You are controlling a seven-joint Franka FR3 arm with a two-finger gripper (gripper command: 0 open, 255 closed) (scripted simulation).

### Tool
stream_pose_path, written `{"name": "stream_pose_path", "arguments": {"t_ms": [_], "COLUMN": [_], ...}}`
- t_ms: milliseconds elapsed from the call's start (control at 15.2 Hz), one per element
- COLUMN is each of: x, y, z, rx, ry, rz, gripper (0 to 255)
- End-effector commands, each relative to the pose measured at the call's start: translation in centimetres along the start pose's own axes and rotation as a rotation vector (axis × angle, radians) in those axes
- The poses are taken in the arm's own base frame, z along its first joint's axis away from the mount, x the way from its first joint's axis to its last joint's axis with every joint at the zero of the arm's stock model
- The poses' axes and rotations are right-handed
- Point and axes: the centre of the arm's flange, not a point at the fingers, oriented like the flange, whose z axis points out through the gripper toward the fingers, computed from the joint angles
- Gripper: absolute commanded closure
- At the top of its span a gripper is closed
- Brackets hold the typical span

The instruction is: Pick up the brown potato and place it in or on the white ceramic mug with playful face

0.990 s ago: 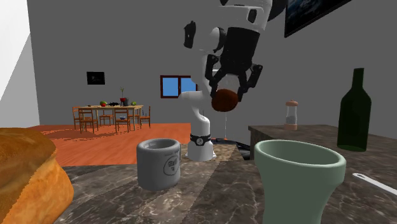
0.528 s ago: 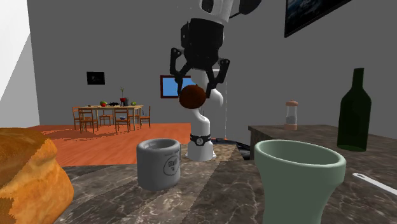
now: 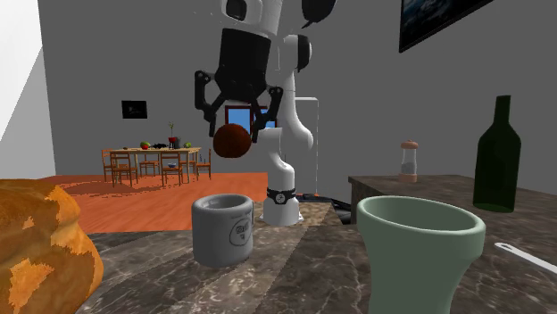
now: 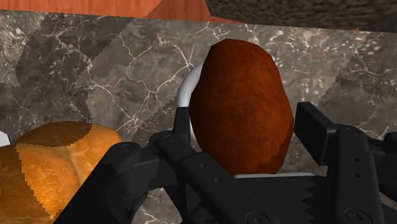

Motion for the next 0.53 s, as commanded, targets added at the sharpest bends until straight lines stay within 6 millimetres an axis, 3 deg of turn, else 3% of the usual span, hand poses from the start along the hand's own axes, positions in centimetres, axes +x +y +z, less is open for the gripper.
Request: {"name": "stream_pose_path", "arguments": {"t_ms": [0, 462], "x": [0.4, 1.4], "y": [-0.1, -0.6], "z": [1.0, 4.5], "rx": [0.000, 0.000], "ry": [0.000, 0.000], "rz": [0.000, 0.000], "gripper": [255, 255]}}
